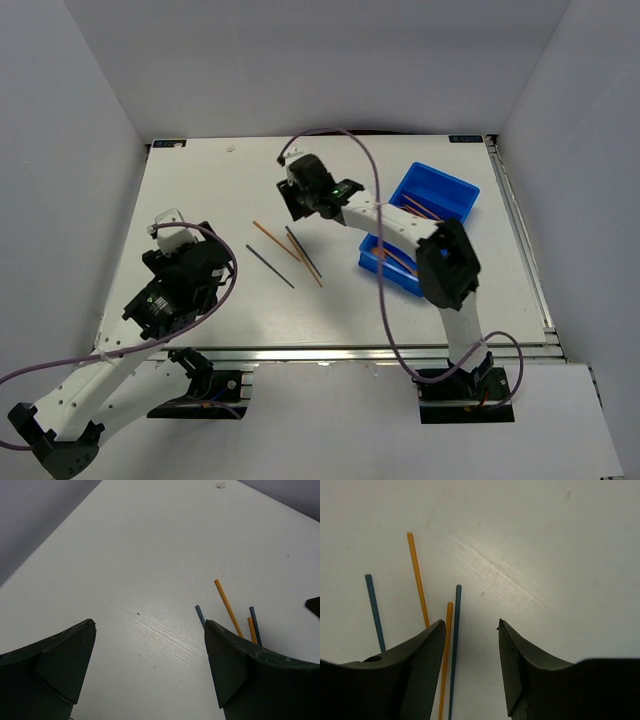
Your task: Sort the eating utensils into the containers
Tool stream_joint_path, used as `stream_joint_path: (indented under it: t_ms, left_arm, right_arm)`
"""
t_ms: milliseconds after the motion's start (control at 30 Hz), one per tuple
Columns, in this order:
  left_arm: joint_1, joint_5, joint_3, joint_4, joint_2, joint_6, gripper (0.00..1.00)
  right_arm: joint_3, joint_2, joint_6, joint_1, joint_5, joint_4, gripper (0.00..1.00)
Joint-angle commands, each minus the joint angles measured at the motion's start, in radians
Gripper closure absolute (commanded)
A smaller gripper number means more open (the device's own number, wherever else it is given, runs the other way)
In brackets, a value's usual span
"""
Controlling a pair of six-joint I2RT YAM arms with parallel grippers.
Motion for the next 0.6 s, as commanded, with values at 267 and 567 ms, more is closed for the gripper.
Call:
stream_joint_path:
  t_ms: [267, 567]
  left_arm:
    - [0.003, 0.03, 0.018, 0.014, 0.089, 0.027, 0.02]
    - [0.003, 0.044, 0.016, 0.023, 0.1, 0.039, 0.02]
  right_arm:
    - [0.215, 0.265, 0.144, 0.012, -0.015, -0.143, 0.56]
    - [0.225, 0.325, 0.161, 0.015, -0.042, -0.141, 0.62]
